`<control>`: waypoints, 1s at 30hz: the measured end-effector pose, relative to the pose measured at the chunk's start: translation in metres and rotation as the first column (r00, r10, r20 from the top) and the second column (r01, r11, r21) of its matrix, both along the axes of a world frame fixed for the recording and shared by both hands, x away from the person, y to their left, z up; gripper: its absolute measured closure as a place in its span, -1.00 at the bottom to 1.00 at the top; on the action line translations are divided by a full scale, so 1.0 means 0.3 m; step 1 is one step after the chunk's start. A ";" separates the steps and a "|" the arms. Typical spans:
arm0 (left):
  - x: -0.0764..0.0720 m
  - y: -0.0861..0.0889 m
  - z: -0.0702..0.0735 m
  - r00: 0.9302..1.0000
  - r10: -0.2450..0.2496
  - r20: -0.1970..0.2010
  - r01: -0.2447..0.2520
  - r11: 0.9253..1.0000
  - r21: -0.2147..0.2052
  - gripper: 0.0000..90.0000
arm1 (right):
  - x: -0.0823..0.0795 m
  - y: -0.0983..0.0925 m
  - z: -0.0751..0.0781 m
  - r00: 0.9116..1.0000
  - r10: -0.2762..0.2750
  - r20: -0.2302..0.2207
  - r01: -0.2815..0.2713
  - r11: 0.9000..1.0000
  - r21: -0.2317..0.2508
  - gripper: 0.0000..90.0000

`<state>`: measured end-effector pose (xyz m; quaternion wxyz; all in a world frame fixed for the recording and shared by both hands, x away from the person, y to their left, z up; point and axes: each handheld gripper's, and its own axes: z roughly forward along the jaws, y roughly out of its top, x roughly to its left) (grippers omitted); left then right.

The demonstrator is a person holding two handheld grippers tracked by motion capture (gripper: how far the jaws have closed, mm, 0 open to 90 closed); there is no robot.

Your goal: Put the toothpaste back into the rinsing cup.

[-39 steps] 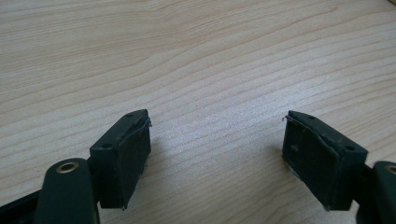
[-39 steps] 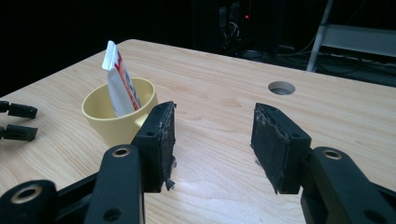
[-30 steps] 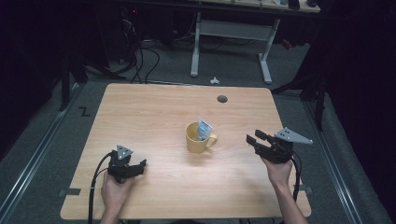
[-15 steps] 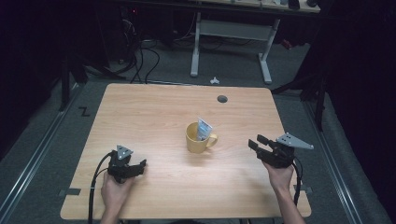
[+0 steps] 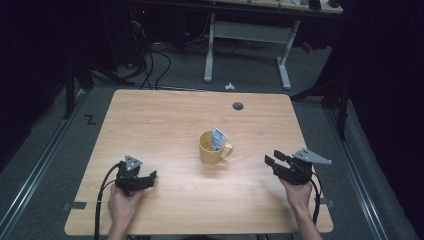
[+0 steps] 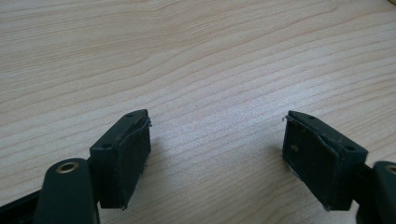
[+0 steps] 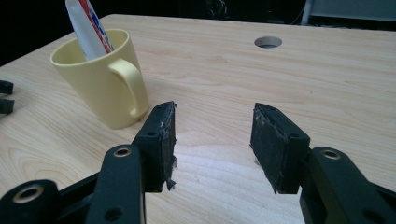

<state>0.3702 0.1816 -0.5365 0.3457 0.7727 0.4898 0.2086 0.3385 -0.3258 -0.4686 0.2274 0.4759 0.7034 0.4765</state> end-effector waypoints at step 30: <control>-0.001 -0.001 0.000 1.000 -0.002 0.000 0.002 1.000 -0.001 -0.48 | 0.040 0.029 -0.117 0.996 -0.018 -0.082 0.016 0.999 -0.033 0.14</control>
